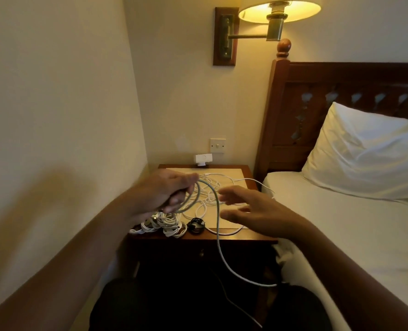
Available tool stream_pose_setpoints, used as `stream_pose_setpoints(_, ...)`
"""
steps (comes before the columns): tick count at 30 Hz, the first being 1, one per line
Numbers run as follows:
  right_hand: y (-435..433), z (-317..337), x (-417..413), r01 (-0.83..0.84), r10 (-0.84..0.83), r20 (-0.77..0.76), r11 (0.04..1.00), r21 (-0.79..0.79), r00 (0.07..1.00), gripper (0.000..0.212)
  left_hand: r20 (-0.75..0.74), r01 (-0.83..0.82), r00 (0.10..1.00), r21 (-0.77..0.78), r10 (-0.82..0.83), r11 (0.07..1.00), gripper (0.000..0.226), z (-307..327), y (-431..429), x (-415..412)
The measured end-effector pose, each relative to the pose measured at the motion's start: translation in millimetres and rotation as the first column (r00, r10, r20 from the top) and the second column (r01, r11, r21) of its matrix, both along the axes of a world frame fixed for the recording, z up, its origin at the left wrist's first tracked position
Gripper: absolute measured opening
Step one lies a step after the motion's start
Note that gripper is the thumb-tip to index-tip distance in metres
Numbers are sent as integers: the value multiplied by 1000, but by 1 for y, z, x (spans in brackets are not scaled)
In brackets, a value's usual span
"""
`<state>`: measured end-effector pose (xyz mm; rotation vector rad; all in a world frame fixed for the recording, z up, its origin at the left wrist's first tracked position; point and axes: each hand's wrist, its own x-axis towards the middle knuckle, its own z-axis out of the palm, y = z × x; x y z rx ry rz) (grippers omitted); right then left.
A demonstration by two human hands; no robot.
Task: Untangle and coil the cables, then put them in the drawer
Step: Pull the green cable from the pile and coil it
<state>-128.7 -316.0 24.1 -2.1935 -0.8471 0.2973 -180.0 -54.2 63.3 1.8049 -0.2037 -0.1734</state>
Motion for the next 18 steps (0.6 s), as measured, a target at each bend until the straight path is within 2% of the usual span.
stream_pose_setpoints(2, 30, -3, -8, -4, -1, 38, 992, 126, 999, 26, -63, 9, 998, -224, -24, 975, 34, -5, -15, 2)
stream_pose_setpoints(3, 39, -7, -11, 13, -20, 39, 983, 185, 999, 20, -87, -2, 996, -329, -29, 944, 33, -7, -18, 2)
stream_pose_setpoints(5, 47, -20, -14, 51, -68, 75, 976, 212, 995, 23, -119, -35, 992, -515, -31, 856, 31, -13, -18, 0)
stream_pose_setpoints(9, 49, -49, -22, 81, -74, 168, 996, -39, 983, 24, -105, -112, 993, -760, 49, 641, 27, -24, -10, 1)
stream_pose_setpoints(11, 55, -56, -35, 38, -14, 133, 983, -180, 991, 21, -63, -138, 987, -790, 145, 598, 30, -25, -8, 5)
stream_pose_setpoints(12, 60, -54, -45, -6, 36, 128, 974, -225, 991, 21, -28, -160, 977, -759, 213, 632, 30, -27, -9, 8)
stream_pose_setpoints(13, 65, -48, -55, -55, 92, 142, 969, -242, 986, 22, 21, -191, 960, -678, 278, 710, 29, -29, -11, 8)
stream_pose_setpoints(15, 73, -27, -72, -129, 175, 175, 960, -248, 969, 23, 154, -262, 928, -375, 339, 889, 26, -38, -16, 7)
stream_pose_setpoints(16, 75, -12, -78, -142, 205, 212, 950, -279, 956, 23, 204, -279, 925, -213, 322, 936, 25, -43, -18, 5)
stream_pose_setpoints(18, 71, 11, -77, -113, 230, 330, 934, -338, 915, 24, 215, -259, 945, 27, 247, 966, 23, -52, -16, 1)
